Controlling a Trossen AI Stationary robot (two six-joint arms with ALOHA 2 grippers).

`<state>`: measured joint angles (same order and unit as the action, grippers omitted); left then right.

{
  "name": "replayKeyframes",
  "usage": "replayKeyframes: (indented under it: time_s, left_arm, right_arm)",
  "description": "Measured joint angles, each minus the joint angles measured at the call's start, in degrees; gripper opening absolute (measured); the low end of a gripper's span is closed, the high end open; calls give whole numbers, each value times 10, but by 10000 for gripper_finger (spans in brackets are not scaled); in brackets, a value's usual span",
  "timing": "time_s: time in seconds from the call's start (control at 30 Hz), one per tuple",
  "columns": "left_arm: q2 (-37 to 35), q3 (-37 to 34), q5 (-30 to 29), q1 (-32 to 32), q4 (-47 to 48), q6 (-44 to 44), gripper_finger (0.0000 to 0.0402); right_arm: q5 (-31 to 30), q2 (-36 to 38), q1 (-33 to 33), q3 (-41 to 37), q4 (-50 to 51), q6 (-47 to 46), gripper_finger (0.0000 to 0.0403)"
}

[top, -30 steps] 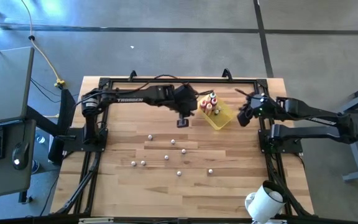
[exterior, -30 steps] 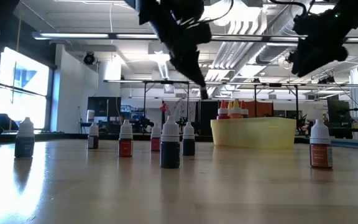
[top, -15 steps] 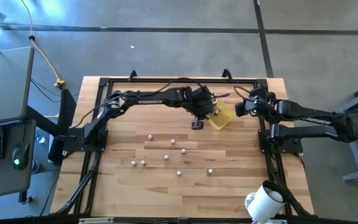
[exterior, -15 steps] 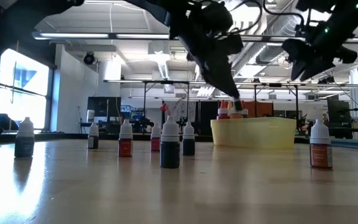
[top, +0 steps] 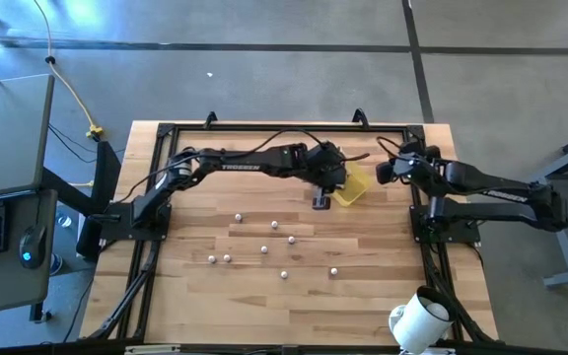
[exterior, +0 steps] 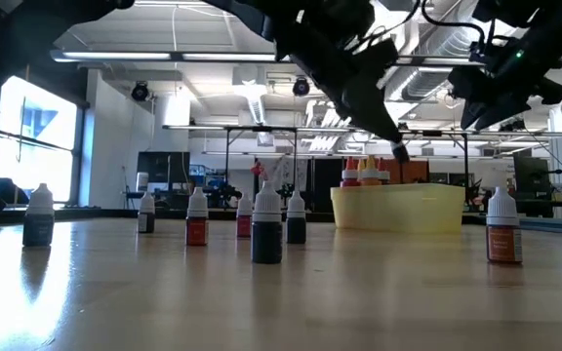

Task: Pick & Place food coloring
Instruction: Put the small green food coloring bottle into the bin

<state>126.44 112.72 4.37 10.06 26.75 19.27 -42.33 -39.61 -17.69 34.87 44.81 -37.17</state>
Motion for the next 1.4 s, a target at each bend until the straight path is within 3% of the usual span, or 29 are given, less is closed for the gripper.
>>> replayKeyframes:
  time_s: [0.67,1.4]
  left_arm:
    - [41,-1,-47,13,-12,-17,56]
    - [72,1,9,27,-1,-11,56]
  right_arm:
    - [39,-9,0,-2,-24,-11,139]
    - [39,-9,0,-2,-27,2,139]
